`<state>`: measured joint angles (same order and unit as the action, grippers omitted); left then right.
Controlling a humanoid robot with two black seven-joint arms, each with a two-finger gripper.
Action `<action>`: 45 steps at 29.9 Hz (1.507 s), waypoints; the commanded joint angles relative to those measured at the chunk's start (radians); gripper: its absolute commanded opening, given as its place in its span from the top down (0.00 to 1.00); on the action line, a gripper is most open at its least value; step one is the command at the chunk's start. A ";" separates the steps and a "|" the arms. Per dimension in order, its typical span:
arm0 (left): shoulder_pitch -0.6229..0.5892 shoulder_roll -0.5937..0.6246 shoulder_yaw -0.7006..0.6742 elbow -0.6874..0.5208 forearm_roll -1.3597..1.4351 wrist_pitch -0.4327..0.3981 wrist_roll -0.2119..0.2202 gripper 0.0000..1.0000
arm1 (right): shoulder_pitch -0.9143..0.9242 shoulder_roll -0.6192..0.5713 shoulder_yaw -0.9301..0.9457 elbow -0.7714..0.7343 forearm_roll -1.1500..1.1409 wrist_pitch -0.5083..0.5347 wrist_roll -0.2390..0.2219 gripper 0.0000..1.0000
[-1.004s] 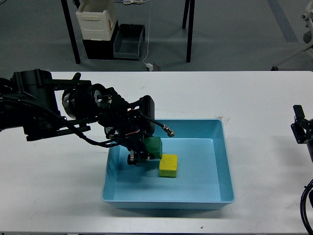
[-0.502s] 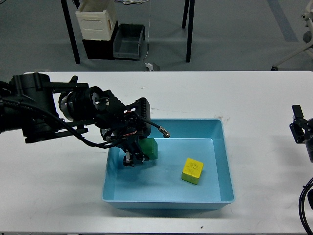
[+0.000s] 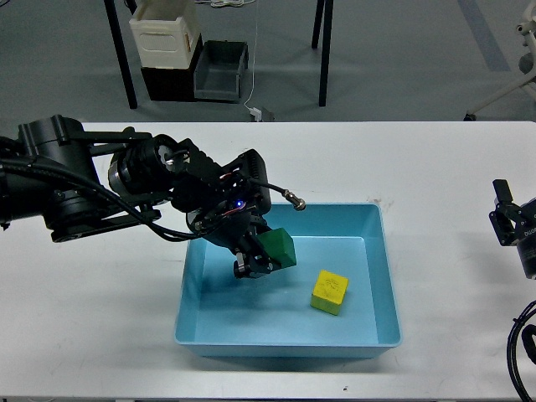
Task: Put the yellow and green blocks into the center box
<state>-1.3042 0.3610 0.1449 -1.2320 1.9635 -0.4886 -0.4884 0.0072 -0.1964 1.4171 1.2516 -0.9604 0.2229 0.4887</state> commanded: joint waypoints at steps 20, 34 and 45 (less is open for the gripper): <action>0.056 0.010 0.015 0.003 0.138 0.000 0.000 0.16 | -0.001 0.017 -0.014 0.000 0.000 0.001 0.000 0.00; 0.075 0.035 -0.096 0.019 -0.062 0.000 0.000 0.10 | -0.001 0.018 -0.012 0.000 0.002 0.006 0.000 0.00; 0.370 0.098 -0.508 0.014 -0.891 0.000 0.000 0.00 | 0.073 0.012 -0.052 0.008 0.486 0.125 -0.057 0.00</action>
<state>-1.0355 0.4486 -0.2614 -1.2189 1.2315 -0.4887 -0.4885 0.0485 -0.1783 1.3800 1.2564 -0.6409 0.2938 0.4843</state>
